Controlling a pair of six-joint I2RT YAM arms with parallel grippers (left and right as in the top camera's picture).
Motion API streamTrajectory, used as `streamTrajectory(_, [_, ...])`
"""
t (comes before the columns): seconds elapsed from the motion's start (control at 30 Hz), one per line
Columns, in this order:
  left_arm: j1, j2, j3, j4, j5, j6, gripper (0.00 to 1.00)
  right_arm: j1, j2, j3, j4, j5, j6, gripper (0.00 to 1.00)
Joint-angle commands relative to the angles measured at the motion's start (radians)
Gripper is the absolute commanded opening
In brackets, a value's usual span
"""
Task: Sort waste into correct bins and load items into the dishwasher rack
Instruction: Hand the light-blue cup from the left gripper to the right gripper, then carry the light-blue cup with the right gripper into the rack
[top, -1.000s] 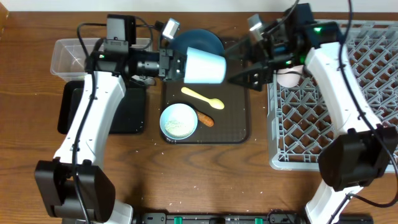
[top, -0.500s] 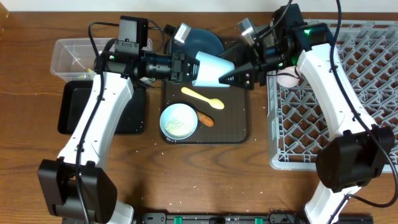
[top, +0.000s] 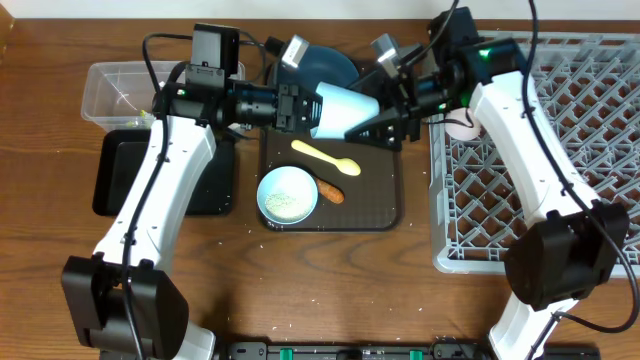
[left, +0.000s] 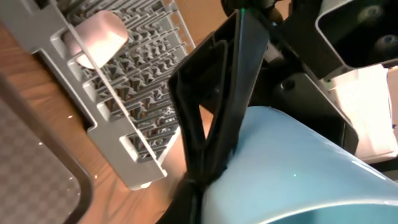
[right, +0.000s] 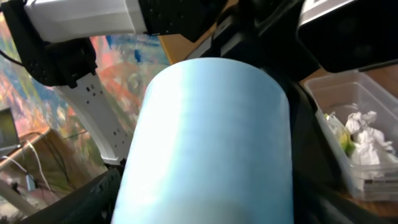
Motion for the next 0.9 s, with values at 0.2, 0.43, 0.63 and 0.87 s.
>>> streamTrajectory(0.2, [-0.002, 0.002, 0.007, 0.04, 0.047, -0.06, 0.06, 0.008, -0.005, -0.004, -0.003, -0.025, -0.012, 0.53])
streamTrajectory(0.43, [-0.002, 0.002, 0.007, 0.04, 0.039, -0.051, 0.15, -0.051, -0.007, 0.001, -0.002, -0.035, 0.005, 0.46])
streamTrajectory(0.63, [-0.002, 0.002, 0.007, 0.04, -0.083, -0.052, 0.17, -0.203, -0.031, 0.004, 0.027, 0.072, 0.175, 0.4])
streamTrajectory(0.87, [-0.003, 0.002, 0.007, 0.029, -0.369, -0.052, 0.17, -0.307, -0.07, 0.004, 0.149, 0.576, 0.624, 0.41])
